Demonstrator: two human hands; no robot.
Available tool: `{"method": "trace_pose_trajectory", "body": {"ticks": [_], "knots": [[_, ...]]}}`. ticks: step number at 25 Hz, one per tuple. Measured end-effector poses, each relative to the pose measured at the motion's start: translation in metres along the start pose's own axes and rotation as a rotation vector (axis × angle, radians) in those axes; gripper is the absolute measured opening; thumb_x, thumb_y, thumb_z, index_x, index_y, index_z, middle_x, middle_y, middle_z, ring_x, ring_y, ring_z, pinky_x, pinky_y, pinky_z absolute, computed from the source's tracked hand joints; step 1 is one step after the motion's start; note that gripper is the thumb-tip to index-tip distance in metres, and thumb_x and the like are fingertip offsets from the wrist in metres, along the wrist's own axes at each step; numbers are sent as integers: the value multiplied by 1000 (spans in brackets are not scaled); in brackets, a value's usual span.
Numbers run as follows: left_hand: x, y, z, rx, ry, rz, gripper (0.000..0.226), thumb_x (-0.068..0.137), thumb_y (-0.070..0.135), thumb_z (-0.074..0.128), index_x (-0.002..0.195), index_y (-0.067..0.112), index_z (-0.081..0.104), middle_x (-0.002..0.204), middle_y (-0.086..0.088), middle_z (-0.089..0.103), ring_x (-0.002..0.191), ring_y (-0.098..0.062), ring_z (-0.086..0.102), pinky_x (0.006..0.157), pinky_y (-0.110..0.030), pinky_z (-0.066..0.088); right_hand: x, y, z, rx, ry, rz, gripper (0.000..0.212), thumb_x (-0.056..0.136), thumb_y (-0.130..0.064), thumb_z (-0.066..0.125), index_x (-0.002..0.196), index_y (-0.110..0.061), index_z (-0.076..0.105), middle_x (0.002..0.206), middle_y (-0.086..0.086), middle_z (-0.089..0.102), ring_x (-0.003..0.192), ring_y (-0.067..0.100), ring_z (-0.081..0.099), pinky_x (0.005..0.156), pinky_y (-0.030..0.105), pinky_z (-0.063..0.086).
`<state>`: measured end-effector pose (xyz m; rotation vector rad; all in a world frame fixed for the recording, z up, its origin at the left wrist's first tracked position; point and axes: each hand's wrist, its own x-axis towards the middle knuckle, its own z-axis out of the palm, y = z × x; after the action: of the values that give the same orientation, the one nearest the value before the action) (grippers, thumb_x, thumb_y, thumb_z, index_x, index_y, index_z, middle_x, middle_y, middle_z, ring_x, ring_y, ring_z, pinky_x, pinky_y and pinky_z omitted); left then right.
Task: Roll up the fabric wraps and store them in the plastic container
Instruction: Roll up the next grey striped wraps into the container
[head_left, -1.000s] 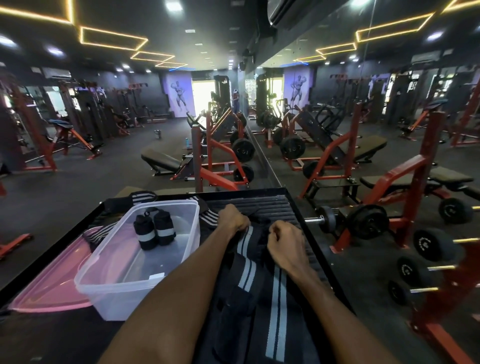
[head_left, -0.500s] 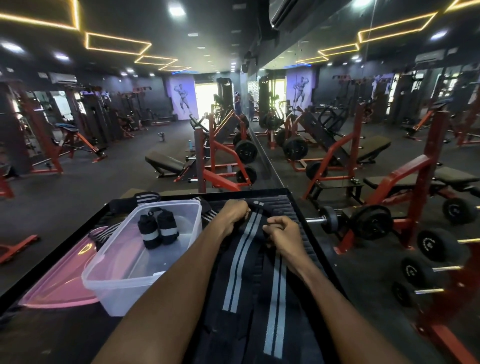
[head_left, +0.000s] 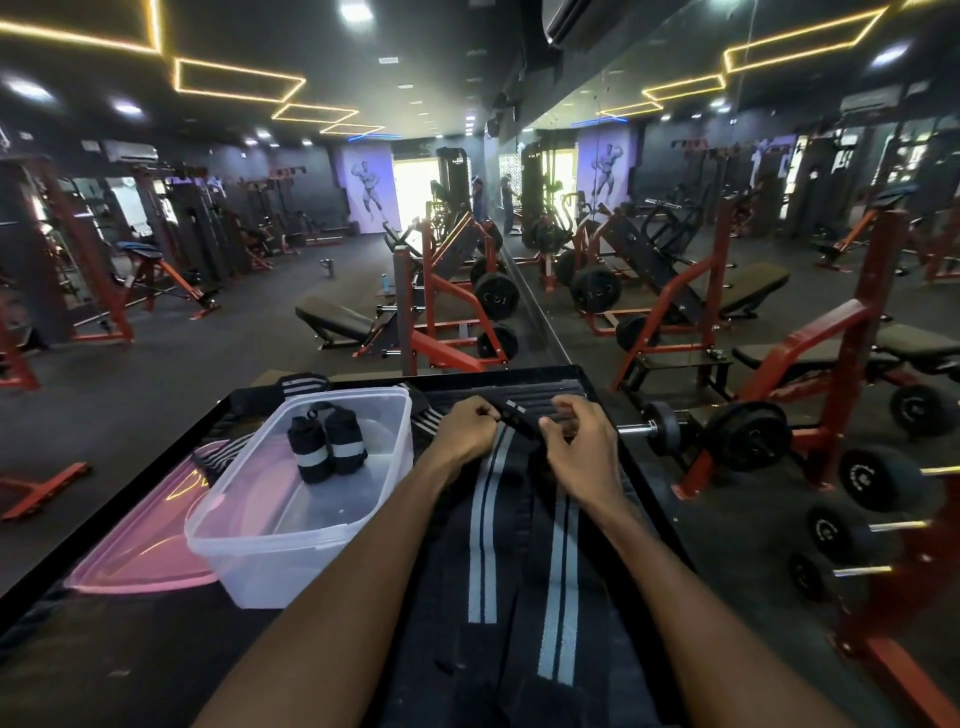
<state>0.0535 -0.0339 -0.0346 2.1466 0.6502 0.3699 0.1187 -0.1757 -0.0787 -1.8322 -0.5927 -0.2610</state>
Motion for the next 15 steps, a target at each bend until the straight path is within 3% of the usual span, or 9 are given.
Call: {"method": "trace_pose_trajectory", "body": {"ticks": [2, 6, 8, 10, 11, 13, 15], "knots": [[-2, -1, -1, -23, 17, 23, 24, 85, 9, 47, 87, 21, 67, 82, -1, 68, 74, -19, 59, 68, -28, 43, 2, -4, 3, -14, -89, -38, 33, 91, -26, 68, 122, -19, 63, 116, -5, 59, 101, 9, 59, 85, 23, 48], [-9, 1, -11, -58, 40, 35, 23, 83, 9, 49, 82, 14, 71, 72, 0, 67, 64, -16, 58, 62, -28, 44, 16, -8, 14, -10, -176, -68, 19, 88, -23, 72, 107, -20, 71, 101, -8, 70, 97, 9, 64, 86, 28, 52], [-10, 0, -16, -28, 85, 25, 20, 81, 10, 47, 73, 8, 64, 67, -3, 64, 63, -20, 57, 62, -33, 45, 22, -12, 19, 119, -180, 17, 10, 87, -19, 73, 97, -20, 73, 92, -8, 71, 87, 14, 68, 72, 30, 55], [-12, -1, -18, -58, 137, -1, 9, 79, 13, 49, 73, 12, 55, 66, 0, 58, 63, -20, 54, 57, -32, 39, 25, -13, 22, 318, -206, 123, 6, 88, -13, 72, 91, -17, 74, 83, -2, 72, 69, 15, 66, 52, 27, 51], [-12, -1, -18, -113, 153, -14, 4, 80, 16, 53, 82, 15, 56, 73, 1, 60, 70, -19, 56, 61, -31, 40, 25, -14, 21, 387, -231, 171, 6, 89, -11, 71, 91, -15, 74, 80, 0, 71, 62, 14, 62, 47, 26, 48], [-11, -2, -17, -206, 156, -11, 17, 84, 27, 63, 99, 18, 60, 88, 4, 63, 85, -16, 60, 74, -30, 44, 24, -14, 20, 438, -301, 243, 7, 89, -10, 70, 95, -10, 75, 81, 4, 70, 56, 11, 57, 44, 24, 44], [-7, -5, -13, -275, 147, 22, 20, 88, 36, 67, 96, 18, 67, 89, 6, 66, 88, -11, 61, 79, -28, 45, 25, -12, 17, 455, -350, 269, 11, 89, -10, 71, 99, -7, 75, 85, 7, 71, 59, 11, 57, 44, 22, 42]]}}
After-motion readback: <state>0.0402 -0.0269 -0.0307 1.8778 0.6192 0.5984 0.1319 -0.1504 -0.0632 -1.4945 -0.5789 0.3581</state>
